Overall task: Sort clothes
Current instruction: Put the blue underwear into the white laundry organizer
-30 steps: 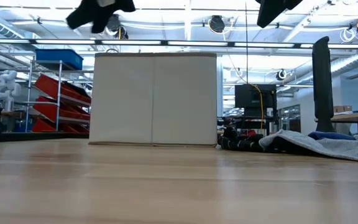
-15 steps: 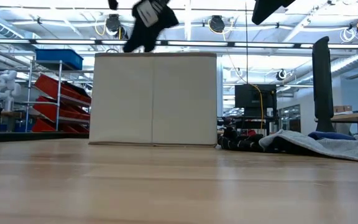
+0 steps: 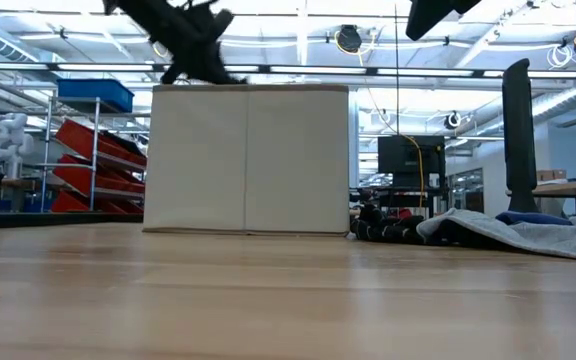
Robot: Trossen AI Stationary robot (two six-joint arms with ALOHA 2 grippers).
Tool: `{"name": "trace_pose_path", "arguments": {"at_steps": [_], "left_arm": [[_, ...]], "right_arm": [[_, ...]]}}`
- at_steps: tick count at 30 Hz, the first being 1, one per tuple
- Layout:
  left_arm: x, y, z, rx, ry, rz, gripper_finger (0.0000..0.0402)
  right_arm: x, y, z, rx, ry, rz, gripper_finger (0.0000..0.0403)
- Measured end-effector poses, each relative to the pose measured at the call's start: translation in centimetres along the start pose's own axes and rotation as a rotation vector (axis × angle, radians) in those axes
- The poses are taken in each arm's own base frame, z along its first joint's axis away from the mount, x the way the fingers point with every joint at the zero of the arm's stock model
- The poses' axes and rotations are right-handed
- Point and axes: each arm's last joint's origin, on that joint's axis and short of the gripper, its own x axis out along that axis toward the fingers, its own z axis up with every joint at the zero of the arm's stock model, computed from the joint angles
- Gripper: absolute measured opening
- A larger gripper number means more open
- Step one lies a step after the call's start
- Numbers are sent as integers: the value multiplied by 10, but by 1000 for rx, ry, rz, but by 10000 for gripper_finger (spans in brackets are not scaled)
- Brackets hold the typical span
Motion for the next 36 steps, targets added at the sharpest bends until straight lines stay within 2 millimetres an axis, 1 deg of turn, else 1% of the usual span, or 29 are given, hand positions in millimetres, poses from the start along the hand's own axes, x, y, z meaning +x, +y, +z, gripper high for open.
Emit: {"name": "trace_pose_path", "arguments": {"at_steps": [4, 9, 11, 15, 18, 22, 25, 30, 33, 36], "left_arm": [[-1, 6, -15, 48, 151, 67, 15], [3, 3, -23, 74, 213, 70, 15], [7, 0, -26, 84, 240, 51, 15], [23, -8, -38, 100, 338, -8, 15], [31, -10, -41, 125, 350, -9, 23], [33, -11, -40, 184, 333, -26, 51], [26, -11, -34, 204, 309, -39, 79], [5, -15, -12, 191, 251, -63, 121], [-10, -18, 1, 179, 262, -92, 133], [-24, -19, 10, 180, 311, -112, 136]], "right_arm": [[0, 0, 1, -8, -8, 1, 235], [0, 0, 2, -9, -18, 3, 235], [0, 0, 2, -8, -22, 3, 235], [0, 0, 3, -11, -30, 5, 235], [0, 0, 3, -12, -29, 4, 235], [0, 0, 3, -13, -29, 5, 235], [0, 0, 3, -15, -29, 5, 235], [0, 0, 3, -28, -29, 5, 235], [0, 0, 3, -37, -28, 4, 235], [0, 0, 2, -44, -21, 3, 235]]}}
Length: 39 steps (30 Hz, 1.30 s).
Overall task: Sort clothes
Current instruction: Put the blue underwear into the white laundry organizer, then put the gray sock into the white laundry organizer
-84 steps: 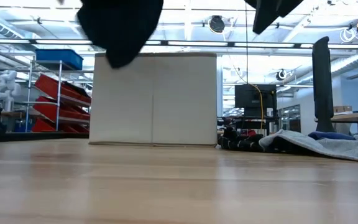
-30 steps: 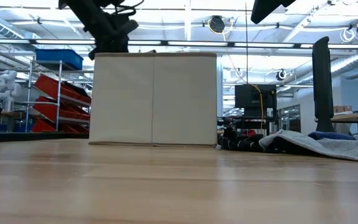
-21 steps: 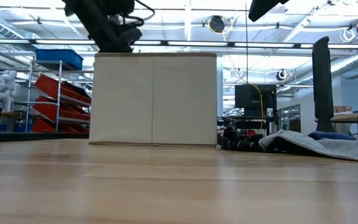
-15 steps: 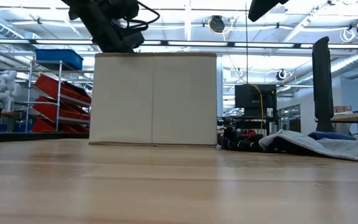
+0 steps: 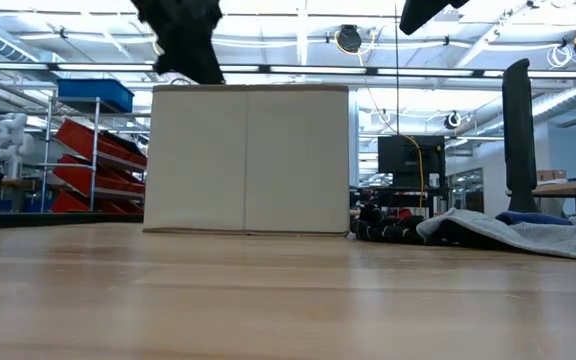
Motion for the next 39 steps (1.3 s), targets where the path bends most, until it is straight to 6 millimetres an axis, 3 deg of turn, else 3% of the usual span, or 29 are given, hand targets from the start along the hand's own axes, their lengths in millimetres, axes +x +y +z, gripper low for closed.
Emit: {"name": "trace_pose_path", "arguments": {"at_steps": [6, 12, 17, 26, 29, 34, 39], "left_arm": [[-23, -2, 0, -43, 4, -59, 137], [-45, -18, -6, 9, -47, -169, 137], [-61, -45, -17, 73, -123, -254, 137], [-50, -104, -49, 172, -281, -480, 137], [-46, -119, -63, 183, -340, -531, 137], [-39, -137, -95, 196, -404, -605, 137], [-29, -150, -124, 173, -498, -631, 137]], "right_arm": [[-7, -4, -9, 38, 68, -46, 235], [-22, -4, -14, 87, 53, -76, 235], [-34, 4, -19, 73, 48, -81, 235], [-51, 20, -28, 64, 4, -174, 235], [-44, 28, -34, 66, 8, -163, 235], [-12, 40, -59, 131, 32, -101, 235], [16, 47, -89, 276, 200, 78, 235]]}}
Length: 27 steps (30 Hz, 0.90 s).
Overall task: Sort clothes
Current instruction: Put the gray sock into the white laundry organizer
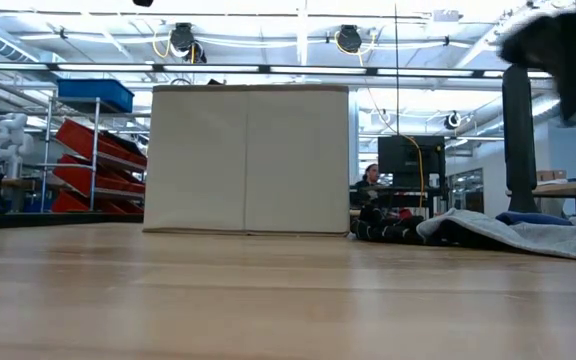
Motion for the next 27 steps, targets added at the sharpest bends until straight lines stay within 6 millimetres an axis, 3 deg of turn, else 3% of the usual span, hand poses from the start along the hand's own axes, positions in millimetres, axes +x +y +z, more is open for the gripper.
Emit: {"name": "trace_pose_path", "arguments": {"at_steps": [2, 8, 12, 20, 23, 27], "left_arm": [[4, -3, -10, 23, -38, 3, 137], [27, -5, -33, 76, -82, 59, 137], [41, -4, -47, 85, -62, 71, 137], [44, -5, -41, 120, -140, 57, 137], [44, -4, -41, 120, -141, 59, 137], [44, -3, -40, 121, -140, 62, 137]], "right_arm": [[6, -3, -9, 68, 77, 3, 235], [10, -24, -39, 243, 260, -258, 235], [23, -33, -55, 316, 328, -307, 235], [50, -44, -80, 418, 322, -334, 229], [52, -45, -81, 449, 318, -337, 188], [51, -43, -79, 447, 310, -326, 69]]}}
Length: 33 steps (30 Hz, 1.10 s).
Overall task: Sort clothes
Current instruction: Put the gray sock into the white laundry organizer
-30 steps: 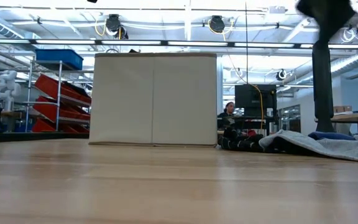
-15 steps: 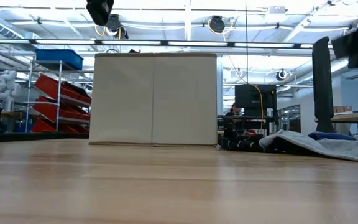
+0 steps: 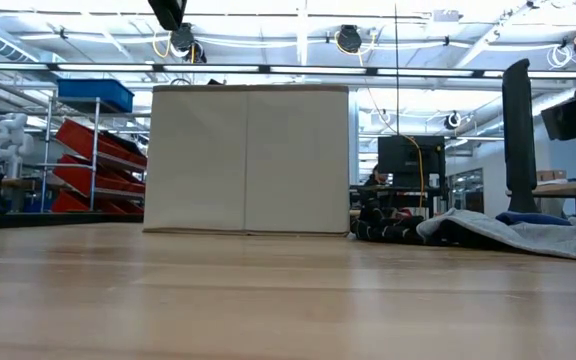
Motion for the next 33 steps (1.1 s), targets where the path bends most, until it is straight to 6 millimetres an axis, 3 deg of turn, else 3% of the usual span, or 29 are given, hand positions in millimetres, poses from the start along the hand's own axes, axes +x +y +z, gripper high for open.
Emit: {"name": "trace_pose_path", "arguments": {"at_steps": [2, 6, 11, 18, 22, 27, 33], "left_arm": [[0, 0, 0, 0, 0, 1, 137], [0, 0, 0, -2, 0, 1, 137], [0, 0, 1, -7, -9, -2, 137], [0, -1, 5, -28, -50, -15, 137], [1, -3, 8, -39, -68, -84, 137], [5, -5, 6, -62, -115, -122, 137], [15, -8, -5, -93, -172, -132, 137]], "right_arm": [[-1, 0, 1, -11, -4, 0, 19], [-14, 4, 4, -22, -10, 7, 6], [-56, 12, 17, -73, -79, 16, 1], [-132, 31, 48, -173, -494, 141, 1], [-163, 43, 62, -233, -744, 217, 0], [-181, 53, 77, -298, -930, 287, 0], [-191, 50, 96, -287, -1060, 289, 0]]}}
